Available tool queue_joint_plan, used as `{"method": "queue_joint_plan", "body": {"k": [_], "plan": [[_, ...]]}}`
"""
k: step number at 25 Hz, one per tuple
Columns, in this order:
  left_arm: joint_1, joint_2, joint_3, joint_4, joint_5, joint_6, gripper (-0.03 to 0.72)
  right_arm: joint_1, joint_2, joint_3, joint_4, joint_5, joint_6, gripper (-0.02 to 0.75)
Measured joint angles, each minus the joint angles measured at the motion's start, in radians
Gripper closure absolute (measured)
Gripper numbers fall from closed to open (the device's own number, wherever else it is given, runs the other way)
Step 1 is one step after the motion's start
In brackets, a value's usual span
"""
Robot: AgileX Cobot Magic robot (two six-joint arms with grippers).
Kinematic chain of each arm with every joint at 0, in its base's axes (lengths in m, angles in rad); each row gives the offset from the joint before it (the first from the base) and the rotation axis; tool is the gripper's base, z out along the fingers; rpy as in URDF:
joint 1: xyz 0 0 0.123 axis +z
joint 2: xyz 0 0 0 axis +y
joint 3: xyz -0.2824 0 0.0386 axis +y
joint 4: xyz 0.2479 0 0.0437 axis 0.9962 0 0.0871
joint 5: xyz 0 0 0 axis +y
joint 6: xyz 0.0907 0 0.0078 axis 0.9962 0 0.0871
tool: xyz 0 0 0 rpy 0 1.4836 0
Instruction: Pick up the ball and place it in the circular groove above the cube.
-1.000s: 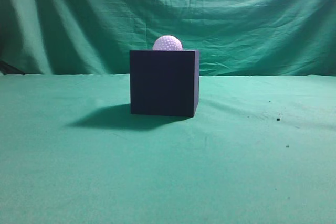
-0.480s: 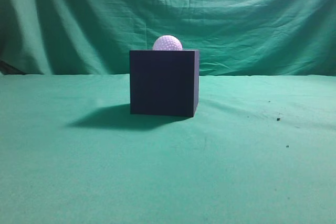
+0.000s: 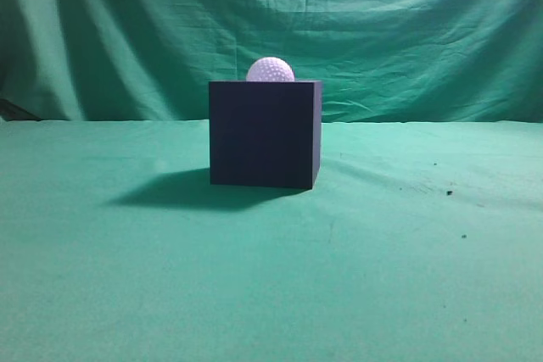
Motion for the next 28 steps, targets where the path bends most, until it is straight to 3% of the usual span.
{"method": "queue_joint_plan", "body": {"k": [7, 12, 21, 28], "plan": [[0.0, 0.0, 0.0, 0.0, 0.0, 0.0, 0.688, 0.0, -0.038, 0.027, -0.024, -0.016, -0.091, 0.738], [0.0, 0.0, 0.0, 0.0, 0.0, 0.0, 0.688, -0.014, -0.067, 0.145, -0.06, -0.204, -0.114, 0.738], [0.0, 0.0, 0.0, 0.0, 0.0, 0.0, 0.688, -0.295, -0.36, 0.551, -0.025, -0.73, -0.117, 0.738], [0.0, 0.0, 0.0, 0.0, 0.0, 0.0, 0.688, -0.507, -0.543, 0.81, 0.038, -0.897, -0.089, 0.738]]}}
